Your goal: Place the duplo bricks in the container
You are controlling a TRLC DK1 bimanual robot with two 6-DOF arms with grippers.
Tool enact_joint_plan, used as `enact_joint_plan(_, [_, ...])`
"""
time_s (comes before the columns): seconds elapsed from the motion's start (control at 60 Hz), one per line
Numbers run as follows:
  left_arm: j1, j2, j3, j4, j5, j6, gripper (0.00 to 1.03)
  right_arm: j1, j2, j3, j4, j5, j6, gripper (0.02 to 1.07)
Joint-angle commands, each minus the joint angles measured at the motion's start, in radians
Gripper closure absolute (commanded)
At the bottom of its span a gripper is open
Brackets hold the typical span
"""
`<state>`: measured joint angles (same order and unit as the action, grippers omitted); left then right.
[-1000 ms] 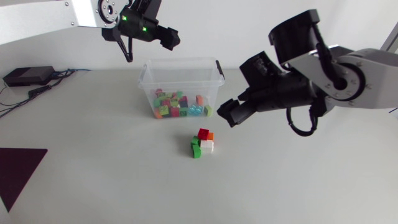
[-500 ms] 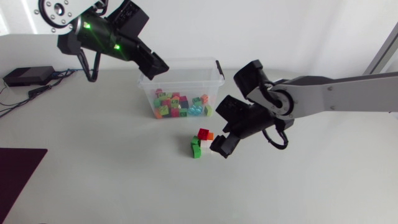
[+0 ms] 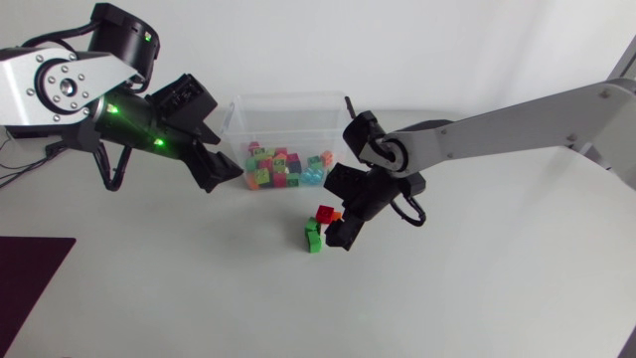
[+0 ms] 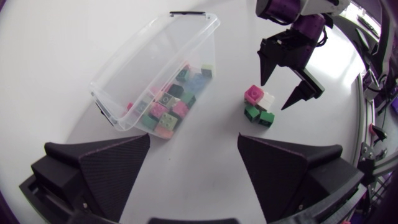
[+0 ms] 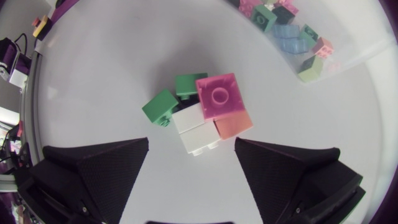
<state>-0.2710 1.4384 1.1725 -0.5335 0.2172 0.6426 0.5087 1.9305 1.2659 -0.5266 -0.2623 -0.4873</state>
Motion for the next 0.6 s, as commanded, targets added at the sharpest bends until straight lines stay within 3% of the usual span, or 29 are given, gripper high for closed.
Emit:
enact_joint_plan(0.0, [0.012, -0.024, -0.031, 0.001, 0.019, 0.032, 0.06, 0.001, 0.050, 0.049, -0.032, -0.002, -0.048, 0.07])
enact_joint_plan(0.583, [0.038, -0.042, -0.048, 0.004, 0.034, 0.051, 0.06, -0.022, 0.180, 0.244, -0.233, 0.018, -0.386, 0.07])
